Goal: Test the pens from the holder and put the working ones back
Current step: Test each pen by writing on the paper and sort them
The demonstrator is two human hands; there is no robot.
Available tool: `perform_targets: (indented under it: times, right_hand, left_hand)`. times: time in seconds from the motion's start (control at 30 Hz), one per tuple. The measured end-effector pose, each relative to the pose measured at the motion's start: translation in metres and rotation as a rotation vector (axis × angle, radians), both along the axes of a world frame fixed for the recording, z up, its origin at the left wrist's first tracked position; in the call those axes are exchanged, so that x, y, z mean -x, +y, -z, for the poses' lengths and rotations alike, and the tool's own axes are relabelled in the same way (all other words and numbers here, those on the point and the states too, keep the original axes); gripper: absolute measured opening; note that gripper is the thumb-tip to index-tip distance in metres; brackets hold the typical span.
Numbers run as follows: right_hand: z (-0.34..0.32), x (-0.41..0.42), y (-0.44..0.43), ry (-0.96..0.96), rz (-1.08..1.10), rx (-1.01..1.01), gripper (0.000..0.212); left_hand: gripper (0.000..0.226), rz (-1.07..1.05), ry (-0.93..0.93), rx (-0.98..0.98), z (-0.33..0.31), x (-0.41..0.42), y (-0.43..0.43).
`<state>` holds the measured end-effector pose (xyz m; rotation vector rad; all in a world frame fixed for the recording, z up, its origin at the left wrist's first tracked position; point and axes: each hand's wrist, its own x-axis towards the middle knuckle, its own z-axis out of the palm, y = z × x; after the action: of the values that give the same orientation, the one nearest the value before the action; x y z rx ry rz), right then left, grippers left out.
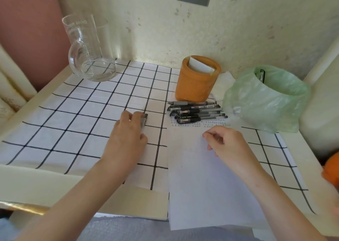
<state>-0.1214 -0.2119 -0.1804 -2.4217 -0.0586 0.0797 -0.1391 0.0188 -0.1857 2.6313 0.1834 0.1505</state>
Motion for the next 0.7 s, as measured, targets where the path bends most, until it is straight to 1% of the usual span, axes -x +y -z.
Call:
perform_targets:
  times: [0.07,0.23,0.33,0.4,0.43,0.5,0.57,0.6,0.63,0.7]
  right_hand:
    - [0.001,0.0,0.0,0.0,-0.006,0.004,0.015]
    - [0.001,-0.002,-0.003,-0.009,-0.004,0.006,0.014]
    - [0.0,-0.002,-0.006,-0.008,0.009,-0.032,0.014]
    - [-0.004,-0.002,-0.005,-0.003,0.012,-0.133,0.016]
    - [-0.008,-0.001,-0.003,0.017,0.008,-0.236,0.02]
    - [-0.015,0.001,0.004,0.106,-0.015,-0.495,0.037]
    - [-0.02,0.004,0.011,0.191,-0.075,-0.68,0.056]
    - [-0.021,0.006,0.014,0.199,-0.109,-0.728,0.058]
    - [-0.021,0.007,0.016,0.185,-0.129,-0.752,0.056]
    - [-0.021,0.01,0.017,0.126,-0.123,-0.74,0.047]
  left_hand:
    - [0.047,0.017,0.014,0.04,0.0,-0.004,-0.009]
    - [0.047,0.007,0.017,0.227,0.0,-0.013,-0.017]
    - [0.041,0.015,-0.082,0.29,-0.004,-0.014,-0.019]
    - [0.037,0.037,-0.181,0.363,-0.014,-0.013,-0.023]
    - [0.034,0.061,-0.203,0.447,-0.02,-0.012,-0.026]
    - [0.031,0.147,-0.152,0.698,-0.032,-0.006,-0.036]
    - [0.03,0.262,-0.044,0.882,-0.036,0.001,-0.049]
    - [0.029,0.313,-0.001,0.922,-0.036,0.005,-0.056]
    - [0.026,0.345,0.028,0.948,-0.034,0.008,-0.062]
    - [0.02,0.321,0.061,0.988,-0.032,0.012,-0.069]
